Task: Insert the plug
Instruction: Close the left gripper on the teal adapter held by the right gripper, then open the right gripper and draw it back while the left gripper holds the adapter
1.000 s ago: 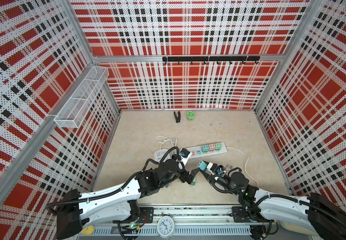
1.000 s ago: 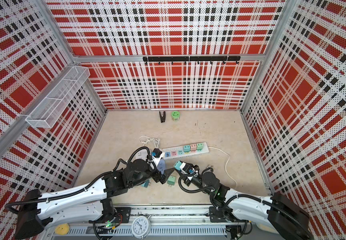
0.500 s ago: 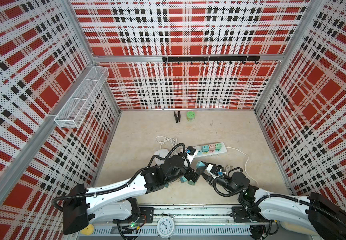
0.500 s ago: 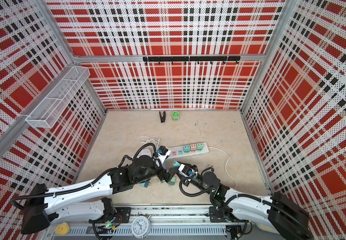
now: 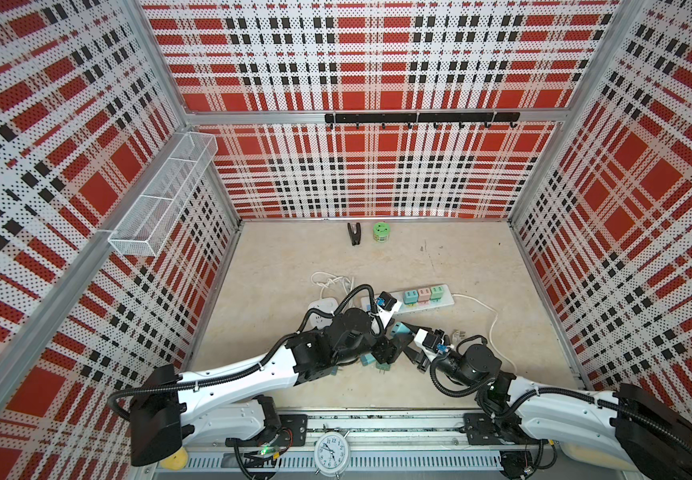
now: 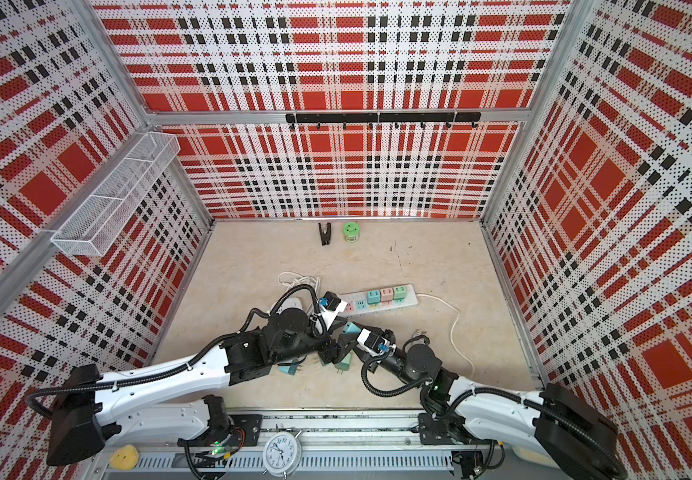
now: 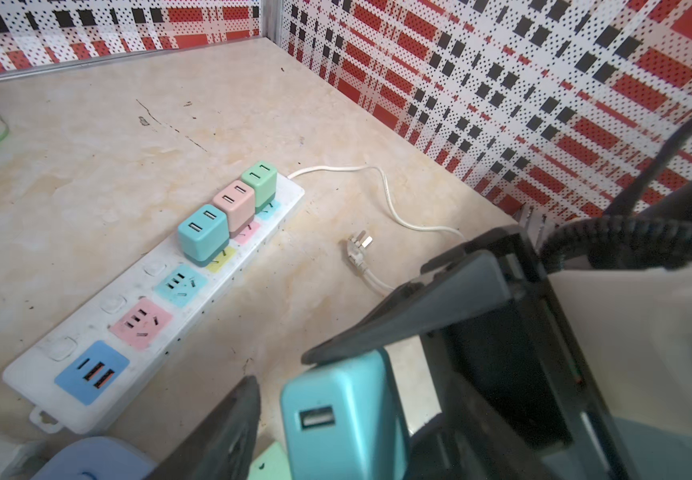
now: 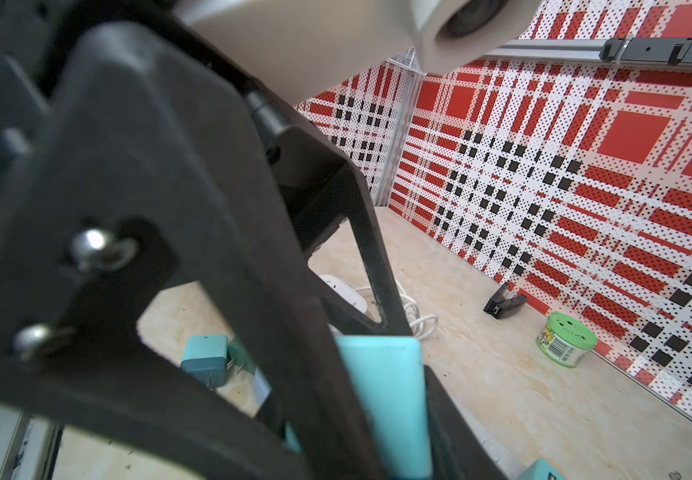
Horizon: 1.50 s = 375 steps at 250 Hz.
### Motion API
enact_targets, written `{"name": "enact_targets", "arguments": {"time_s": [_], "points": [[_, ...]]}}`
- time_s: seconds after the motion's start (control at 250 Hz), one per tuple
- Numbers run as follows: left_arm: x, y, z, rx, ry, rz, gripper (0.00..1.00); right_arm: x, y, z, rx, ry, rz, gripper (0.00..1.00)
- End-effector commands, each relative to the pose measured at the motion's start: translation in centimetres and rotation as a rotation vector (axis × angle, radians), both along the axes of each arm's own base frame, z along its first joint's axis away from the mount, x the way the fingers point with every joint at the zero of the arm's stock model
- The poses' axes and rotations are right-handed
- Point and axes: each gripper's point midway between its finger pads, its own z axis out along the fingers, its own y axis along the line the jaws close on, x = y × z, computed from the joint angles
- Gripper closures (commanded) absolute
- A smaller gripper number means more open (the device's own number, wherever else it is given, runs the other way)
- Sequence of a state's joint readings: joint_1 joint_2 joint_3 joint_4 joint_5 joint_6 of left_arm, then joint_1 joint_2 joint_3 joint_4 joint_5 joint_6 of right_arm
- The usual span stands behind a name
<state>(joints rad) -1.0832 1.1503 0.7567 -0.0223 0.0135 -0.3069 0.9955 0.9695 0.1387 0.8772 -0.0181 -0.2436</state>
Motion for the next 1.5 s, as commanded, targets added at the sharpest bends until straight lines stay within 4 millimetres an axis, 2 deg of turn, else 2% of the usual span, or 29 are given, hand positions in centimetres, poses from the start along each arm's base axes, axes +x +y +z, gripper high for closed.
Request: {"name": "enact_targets", "arguments": {"time_s": [0.0,0.148,0.26,0.432,0.484,0.588,0.736,0.82,0.952,1.113,1.257,1.345,1.497], "points": [[0.0,-0.8,1.5,-0.045,0.001,-0.021,0.34,-0.1,0.5,3.3,0.085,-0.070,0.016,0.97],[-0.2,-1.3,1.6,-0.053,0.007,-0.048,0.42,0.0,0.8,3.3,0.089,-0.082,0.017,0.97],[-0.3,-1.6,1.4,-0.050,0.012,-0.063,0.52,0.0,0.9,3.2,0.090,-0.079,0.022,0.97],[-0.1,-1.4,1.3,-0.049,0.012,-0.055,0.81,0.2,0.8,3.0,0.083,-0.078,0.007,0.95],[0.1,-1.3,1.3,-0.047,0.008,-0.045,0.89,0.3,0.9,2.9,0.078,-0.078,0.005,0.85],[0.6,-1.2,1.2,-0.042,-0.003,-0.018,0.96,0.9,0.5,2.6,0.083,-0.057,-0.036,0.50],[1.2,-0.7,1.2,-0.033,-0.025,0.002,1.00,1.9,-1.4,2.5,0.118,-0.020,-0.139,0.26],[2.1,0.2,1.3,-0.005,-0.073,0.047,1.00,2.1,-2.1,2.5,0.124,-0.019,-0.171,0.18],[3.5,1.9,0.9,0.043,-0.144,0.093,1.00,2.8,-3.2,1.9,0.083,-0.004,-0.243,0.15],[4.2,2.8,0.6,0.096,-0.254,0.069,1.00,4.5,-6.9,1.7,0.112,0.005,-0.453,0.10],[5.1,3.8,0.6,0.165,-0.341,0.071,1.00,5.6,-11.7,1.6,0.185,0.026,-0.667,0.02],[3.9,3.6,0.0,0.201,-0.410,-0.042,1.00,7.1,-14.4,0.6,0.188,0.097,-0.777,0.01],[5.0,4.7,0.0,0.238,-0.493,-0.018,1.00,9.2,-18.9,-1.6,0.193,0.250,-0.916,0.01]]}}
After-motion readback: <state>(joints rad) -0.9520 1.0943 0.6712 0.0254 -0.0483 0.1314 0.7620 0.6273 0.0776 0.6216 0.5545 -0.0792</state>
